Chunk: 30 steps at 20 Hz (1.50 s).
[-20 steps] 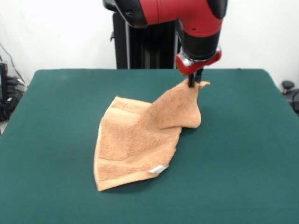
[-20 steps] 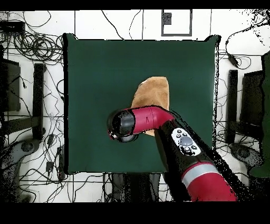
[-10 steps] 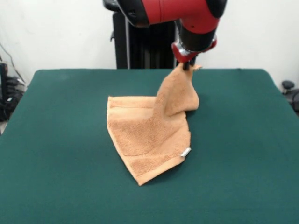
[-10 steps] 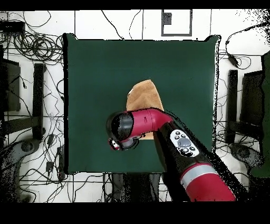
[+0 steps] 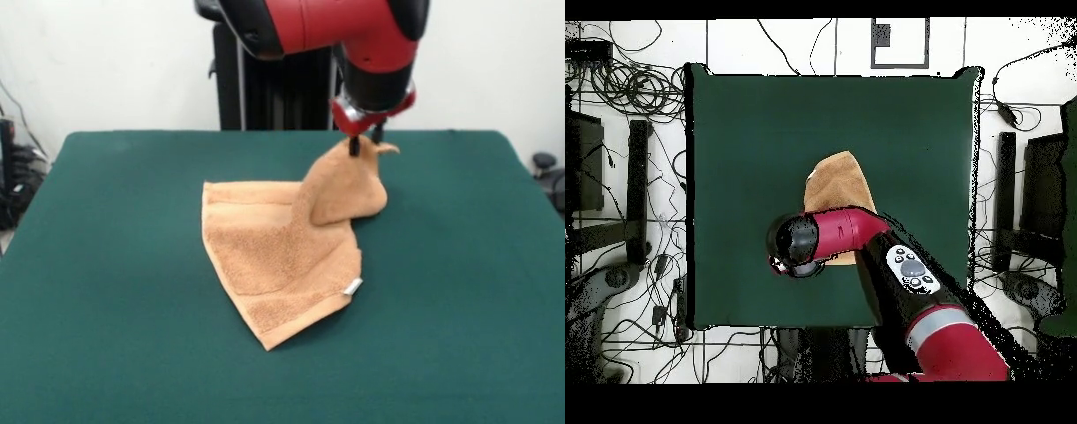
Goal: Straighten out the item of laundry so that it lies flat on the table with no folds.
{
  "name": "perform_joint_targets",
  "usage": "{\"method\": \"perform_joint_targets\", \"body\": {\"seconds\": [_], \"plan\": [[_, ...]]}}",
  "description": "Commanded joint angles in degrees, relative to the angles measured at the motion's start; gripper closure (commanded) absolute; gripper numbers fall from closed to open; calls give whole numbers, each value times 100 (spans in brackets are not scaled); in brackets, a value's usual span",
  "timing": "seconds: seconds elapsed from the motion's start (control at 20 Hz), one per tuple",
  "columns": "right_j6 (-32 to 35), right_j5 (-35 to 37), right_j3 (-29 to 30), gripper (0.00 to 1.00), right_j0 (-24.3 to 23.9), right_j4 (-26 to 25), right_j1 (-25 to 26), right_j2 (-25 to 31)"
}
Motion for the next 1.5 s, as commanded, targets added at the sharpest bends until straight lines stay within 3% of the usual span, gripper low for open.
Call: {"method": "perform_joint_targets", "body": {"seconds": [0.05,0.2,0.45,0.75,1.0,1.25,1.5], "plan": [[850,-1630,199,0,44,-107,327,127],[428,-1354,187,0,14,-70,186,260],[465,-618,-34,0,183,228,-38,77],[284,550,-94,0,34,746,-765,263],[136,1310,-508,0,-3,979,-960,353],[352,496,-1020,0,122,693,-589,194],[1194,-749,-1563,0,495,217,53,-387]]}}
